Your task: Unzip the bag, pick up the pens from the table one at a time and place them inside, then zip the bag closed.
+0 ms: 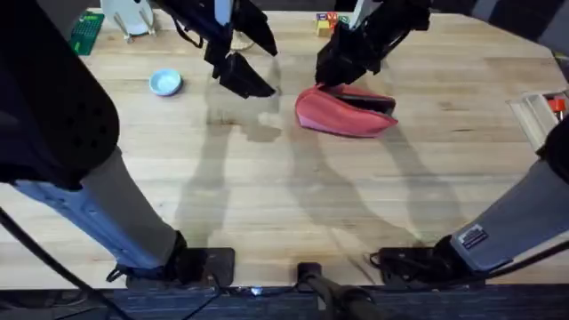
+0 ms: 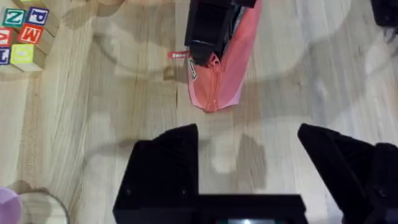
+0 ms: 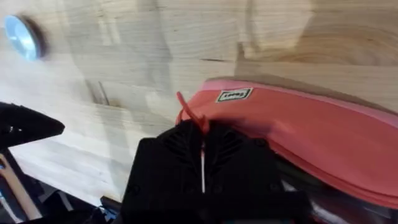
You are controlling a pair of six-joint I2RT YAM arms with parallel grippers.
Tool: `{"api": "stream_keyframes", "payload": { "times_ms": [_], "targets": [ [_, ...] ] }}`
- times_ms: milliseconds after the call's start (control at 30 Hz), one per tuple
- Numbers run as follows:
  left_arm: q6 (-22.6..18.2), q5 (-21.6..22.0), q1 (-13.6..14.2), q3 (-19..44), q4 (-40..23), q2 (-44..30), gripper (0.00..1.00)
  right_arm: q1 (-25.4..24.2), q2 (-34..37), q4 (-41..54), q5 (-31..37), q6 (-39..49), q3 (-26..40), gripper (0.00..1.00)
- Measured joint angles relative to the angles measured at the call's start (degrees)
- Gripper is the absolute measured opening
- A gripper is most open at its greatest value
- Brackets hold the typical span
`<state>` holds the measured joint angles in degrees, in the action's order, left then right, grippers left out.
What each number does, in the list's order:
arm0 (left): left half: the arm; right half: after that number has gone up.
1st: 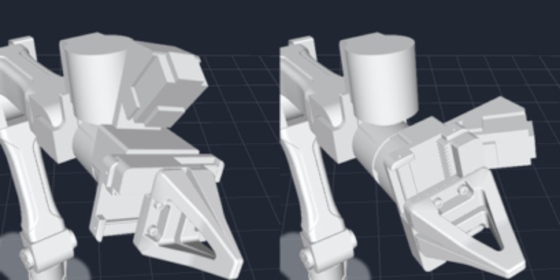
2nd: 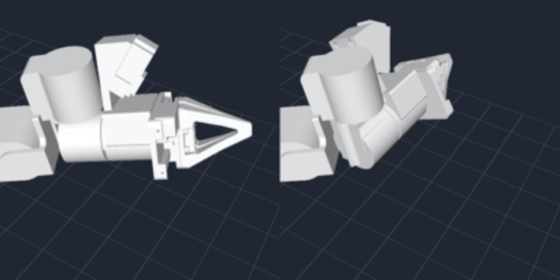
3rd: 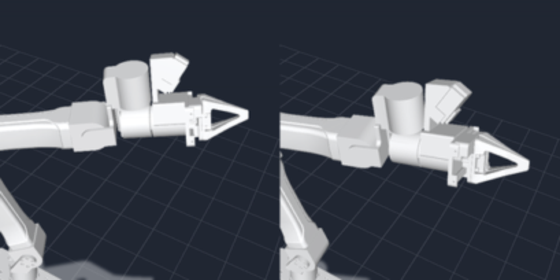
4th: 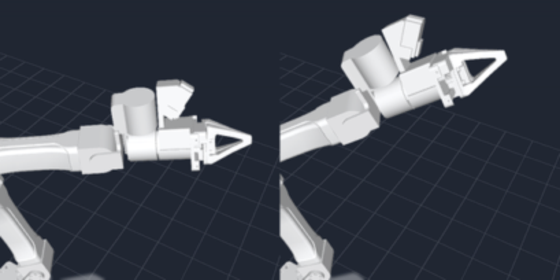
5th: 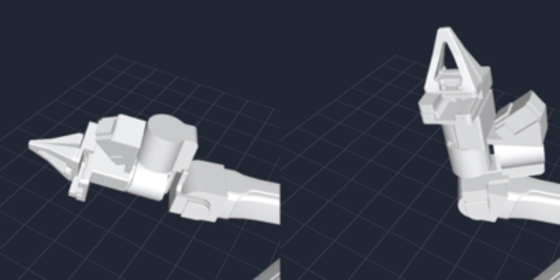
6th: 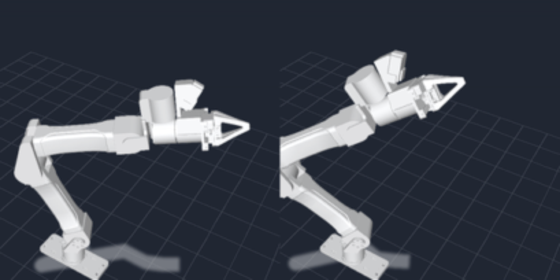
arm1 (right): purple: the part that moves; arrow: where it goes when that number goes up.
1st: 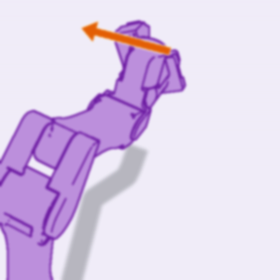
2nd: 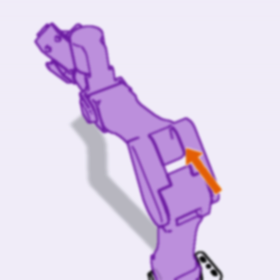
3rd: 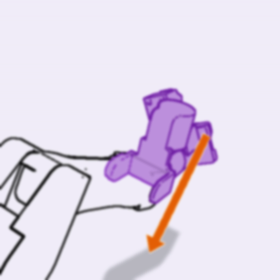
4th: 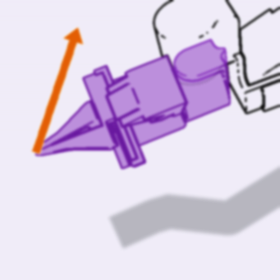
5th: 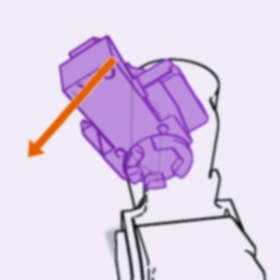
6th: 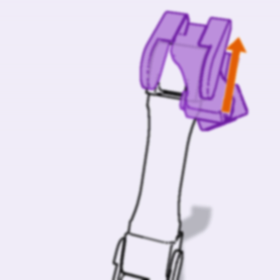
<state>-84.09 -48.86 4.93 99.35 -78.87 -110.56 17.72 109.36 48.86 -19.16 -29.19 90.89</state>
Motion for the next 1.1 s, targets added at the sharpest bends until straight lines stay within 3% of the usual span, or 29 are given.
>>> {"api": "stream_keyframes", "payload": {
  "times_ms": [1100],
  "targets": [
    [0.0,0.0,0.0,0.0,0.5,0.0,0.995,0.6,-5.4,0.4,-0.6,1.1,-0.1,0.03]
  ]
}}
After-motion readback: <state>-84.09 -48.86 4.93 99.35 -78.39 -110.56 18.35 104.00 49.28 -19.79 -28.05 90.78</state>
